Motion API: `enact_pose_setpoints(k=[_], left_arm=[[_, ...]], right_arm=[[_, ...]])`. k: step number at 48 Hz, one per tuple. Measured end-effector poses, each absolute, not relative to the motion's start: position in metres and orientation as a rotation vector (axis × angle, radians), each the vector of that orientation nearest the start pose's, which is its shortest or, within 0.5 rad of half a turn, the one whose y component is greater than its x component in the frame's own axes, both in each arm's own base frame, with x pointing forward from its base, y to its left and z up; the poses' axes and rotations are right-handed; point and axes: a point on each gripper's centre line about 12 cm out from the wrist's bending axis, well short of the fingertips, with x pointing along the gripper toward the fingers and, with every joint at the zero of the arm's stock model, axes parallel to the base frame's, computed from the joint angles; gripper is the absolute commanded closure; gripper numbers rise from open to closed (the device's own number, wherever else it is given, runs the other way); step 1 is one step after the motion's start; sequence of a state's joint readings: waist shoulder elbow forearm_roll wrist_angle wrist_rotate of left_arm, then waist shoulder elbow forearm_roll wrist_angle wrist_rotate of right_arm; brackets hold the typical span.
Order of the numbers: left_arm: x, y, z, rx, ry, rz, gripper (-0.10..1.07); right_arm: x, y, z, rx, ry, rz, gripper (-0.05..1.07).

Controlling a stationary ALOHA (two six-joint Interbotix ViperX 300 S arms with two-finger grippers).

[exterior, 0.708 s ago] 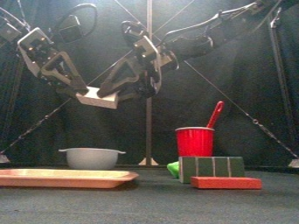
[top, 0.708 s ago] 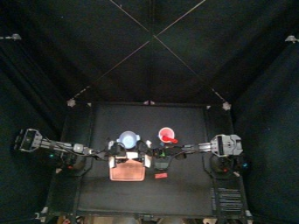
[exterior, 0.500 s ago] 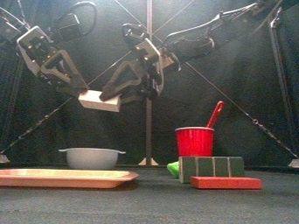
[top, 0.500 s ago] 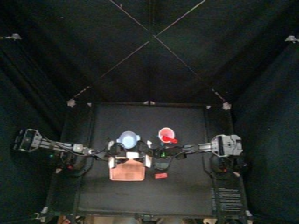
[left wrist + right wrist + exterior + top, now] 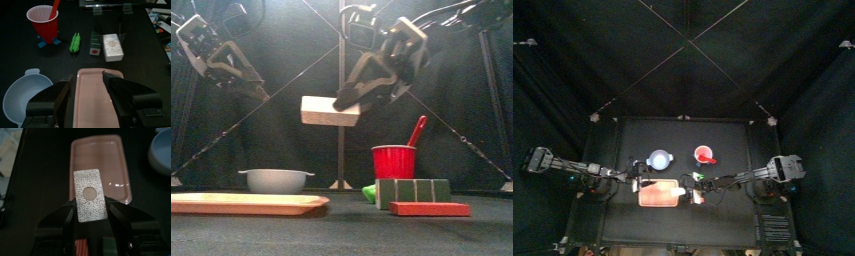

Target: Place rice below salmon

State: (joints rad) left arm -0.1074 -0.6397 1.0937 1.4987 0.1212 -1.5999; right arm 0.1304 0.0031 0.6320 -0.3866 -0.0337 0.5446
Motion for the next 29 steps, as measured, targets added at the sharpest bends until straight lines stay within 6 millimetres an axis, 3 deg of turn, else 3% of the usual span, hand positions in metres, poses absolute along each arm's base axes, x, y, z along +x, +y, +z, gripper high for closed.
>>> enact_pose_setpoints(k=[13,29], left_arm=[[0.243,-0.014,0.219,-0.046,0.46,0.028,0.12],[0.243,-0.015,0.219,-0.048,0.461,0.025,0.12]], right_arm=[[0.362,0.098,0.158,0.139,0.749,0.153,0.36],[0.348,0.103,0.155,0.274,0.921,0.05,0.36]])
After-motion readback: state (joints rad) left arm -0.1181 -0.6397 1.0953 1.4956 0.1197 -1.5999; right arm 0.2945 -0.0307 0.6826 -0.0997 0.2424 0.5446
